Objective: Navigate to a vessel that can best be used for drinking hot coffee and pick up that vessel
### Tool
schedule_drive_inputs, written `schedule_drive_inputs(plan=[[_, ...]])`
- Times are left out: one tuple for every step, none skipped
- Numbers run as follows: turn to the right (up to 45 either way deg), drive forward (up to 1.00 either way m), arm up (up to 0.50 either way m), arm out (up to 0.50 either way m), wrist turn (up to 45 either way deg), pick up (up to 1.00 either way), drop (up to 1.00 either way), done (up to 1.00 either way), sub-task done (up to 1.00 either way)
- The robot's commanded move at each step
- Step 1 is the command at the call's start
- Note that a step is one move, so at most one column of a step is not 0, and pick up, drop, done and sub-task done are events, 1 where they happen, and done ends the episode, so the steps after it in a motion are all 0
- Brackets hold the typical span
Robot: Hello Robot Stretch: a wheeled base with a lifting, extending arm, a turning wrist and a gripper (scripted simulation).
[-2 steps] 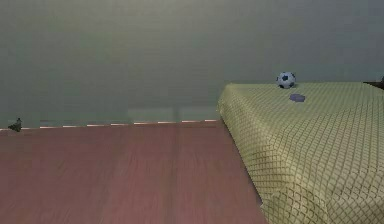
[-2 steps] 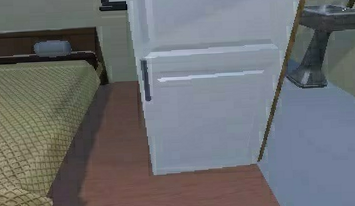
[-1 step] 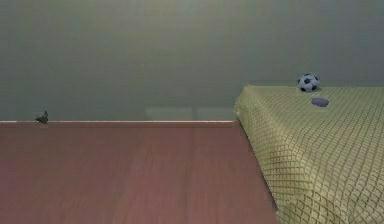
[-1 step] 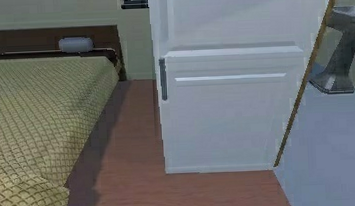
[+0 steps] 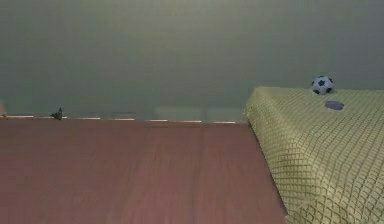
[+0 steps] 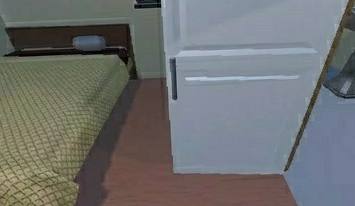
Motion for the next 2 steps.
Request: schedule_drive_inputs(plan=[[0.0, 0.35, 0.00, 0.00, 0.0, 0.00, 0.00, 0.00, 0.00], [-45.0, 0.00, 0.00, 0.00, 0.0, 0.00, 0.00, 0.00, 0.00]])
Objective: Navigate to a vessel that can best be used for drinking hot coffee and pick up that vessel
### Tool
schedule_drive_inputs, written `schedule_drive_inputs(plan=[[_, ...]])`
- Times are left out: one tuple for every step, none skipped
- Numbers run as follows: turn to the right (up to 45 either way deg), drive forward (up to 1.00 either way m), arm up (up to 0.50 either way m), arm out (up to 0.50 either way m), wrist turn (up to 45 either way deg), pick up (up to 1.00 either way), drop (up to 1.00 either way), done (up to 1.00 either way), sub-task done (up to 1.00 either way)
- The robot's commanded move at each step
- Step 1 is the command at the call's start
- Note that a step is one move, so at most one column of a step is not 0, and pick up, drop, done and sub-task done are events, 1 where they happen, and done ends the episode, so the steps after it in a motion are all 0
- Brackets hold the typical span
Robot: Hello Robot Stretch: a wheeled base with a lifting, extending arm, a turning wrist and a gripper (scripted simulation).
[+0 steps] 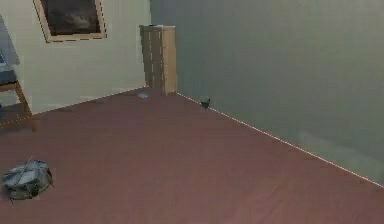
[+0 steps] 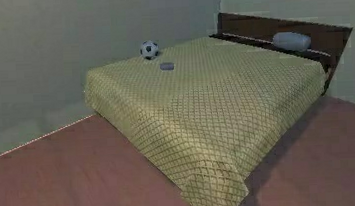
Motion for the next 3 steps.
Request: schedule_drive_inputs(plan=[[-27.0, 0.00, 0.00, 0.00, 0.0, 0.00, 0.00, 0.00, 0.00], [0.0, 0.30, 0.00, 0.00, 0.0, 0.00, 0.00, 0.00, 0.00], [6.0, 0.00, 0.00, 0.00, 0.0, 0.00, 0.00, 0.00, 0.00]])
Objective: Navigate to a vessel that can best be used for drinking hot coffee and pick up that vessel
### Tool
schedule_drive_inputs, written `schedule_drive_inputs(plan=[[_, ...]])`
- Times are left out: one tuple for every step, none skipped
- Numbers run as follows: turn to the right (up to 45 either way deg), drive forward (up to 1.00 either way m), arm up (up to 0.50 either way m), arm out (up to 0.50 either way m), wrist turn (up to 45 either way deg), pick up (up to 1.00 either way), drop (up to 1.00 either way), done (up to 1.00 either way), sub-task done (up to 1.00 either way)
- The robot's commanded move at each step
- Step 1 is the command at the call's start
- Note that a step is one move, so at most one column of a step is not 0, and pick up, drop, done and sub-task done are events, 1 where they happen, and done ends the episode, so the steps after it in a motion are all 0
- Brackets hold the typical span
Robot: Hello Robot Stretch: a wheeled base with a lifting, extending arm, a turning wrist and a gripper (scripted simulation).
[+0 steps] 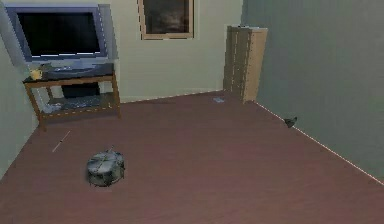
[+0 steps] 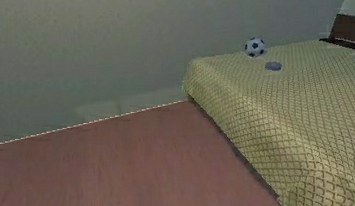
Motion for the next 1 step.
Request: schedule_drive_inputs(plan=[[3.0, 0.00, 0.00, 0.00, 0.0, 0.00, 0.00, 0.00, 0.00]])
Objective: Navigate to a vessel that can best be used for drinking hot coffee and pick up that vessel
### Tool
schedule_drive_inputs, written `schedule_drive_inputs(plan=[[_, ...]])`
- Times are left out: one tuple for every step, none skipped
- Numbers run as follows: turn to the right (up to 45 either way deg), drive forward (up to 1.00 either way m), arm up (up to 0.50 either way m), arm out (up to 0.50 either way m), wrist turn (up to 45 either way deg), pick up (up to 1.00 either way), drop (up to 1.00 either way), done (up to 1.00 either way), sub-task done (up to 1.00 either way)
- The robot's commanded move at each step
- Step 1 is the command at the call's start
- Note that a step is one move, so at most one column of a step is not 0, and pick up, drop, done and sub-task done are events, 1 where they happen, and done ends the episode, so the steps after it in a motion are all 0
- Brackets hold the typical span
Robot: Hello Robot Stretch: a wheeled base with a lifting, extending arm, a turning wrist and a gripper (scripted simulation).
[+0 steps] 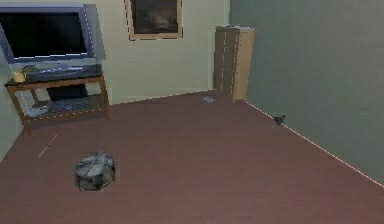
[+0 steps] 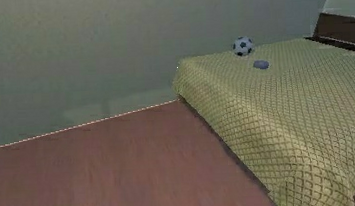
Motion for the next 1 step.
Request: schedule_drive_inputs(plan=[[0.0, 1.00, 0.00, 0.00, 0.0, 0.00, 0.00, 0.00, 0.00]])
